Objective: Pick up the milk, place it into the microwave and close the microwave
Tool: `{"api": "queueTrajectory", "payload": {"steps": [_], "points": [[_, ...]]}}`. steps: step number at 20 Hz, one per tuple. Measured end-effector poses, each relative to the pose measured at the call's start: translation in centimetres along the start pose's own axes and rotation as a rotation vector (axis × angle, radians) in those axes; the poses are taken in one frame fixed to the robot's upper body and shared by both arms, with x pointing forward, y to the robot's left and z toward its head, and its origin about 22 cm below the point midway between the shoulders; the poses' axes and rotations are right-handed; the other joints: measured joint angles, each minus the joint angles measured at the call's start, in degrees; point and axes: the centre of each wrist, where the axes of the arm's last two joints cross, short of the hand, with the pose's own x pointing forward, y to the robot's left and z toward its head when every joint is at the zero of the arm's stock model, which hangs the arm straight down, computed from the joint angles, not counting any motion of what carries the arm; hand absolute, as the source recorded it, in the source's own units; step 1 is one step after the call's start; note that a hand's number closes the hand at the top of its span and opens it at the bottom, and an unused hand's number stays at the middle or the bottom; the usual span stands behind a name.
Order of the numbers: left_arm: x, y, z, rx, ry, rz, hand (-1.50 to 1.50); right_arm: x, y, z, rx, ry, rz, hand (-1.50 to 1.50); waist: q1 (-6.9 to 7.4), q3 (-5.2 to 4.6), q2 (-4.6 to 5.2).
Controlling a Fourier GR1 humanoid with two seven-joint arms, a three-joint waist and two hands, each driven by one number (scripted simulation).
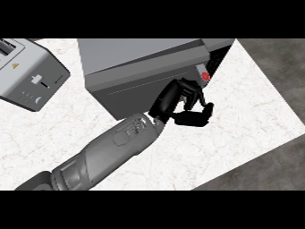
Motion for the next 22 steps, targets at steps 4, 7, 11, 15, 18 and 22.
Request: {"api": "queueTrajectory", "payload": {"steps": [4,7,11,15,18,22], "points": [[0.2,0.2,-0.4,0.027,0.001,-0.003,1.5,0.4,-0.3,-0.3,0.01,0.004,0.004,-1.5,-0.91,0.03,0.2],[0.2,0.8,-0.6,0.062,0.0,-0.003,1.5,0.9,-0.6,-0.6,0.018,0.002,0.015,-1.5,-1.74,-0.01,0.31],[0.2,1.2,-0.8,0.1,-0.004,0.003,1.5,1.3,-1.1,-1.0,0.029,0.006,0.03,-1.5,-2.4,0.0,0.52],[0.1,1.3,-0.8,0.123,-0.002,0.002,1.5,1.9,-1.6,-1.4,0.042,0.01,0.051,-1.5,-2.85,0.03,0.42],[0.1,1.4,-0.7,0.144,-0.004,0.001,1.5,2.3,-2.0,-1.7,0.047,0.01,0.063,-1.5,-3.27,0.08,0.4],[0.1,1.3,-0.7,0.155,-0.011,0.001,1.5,2.6,-2.4,-2.0,0.051,0.004,0.059,-1.5,-3.34,0.14,0.53]]}}
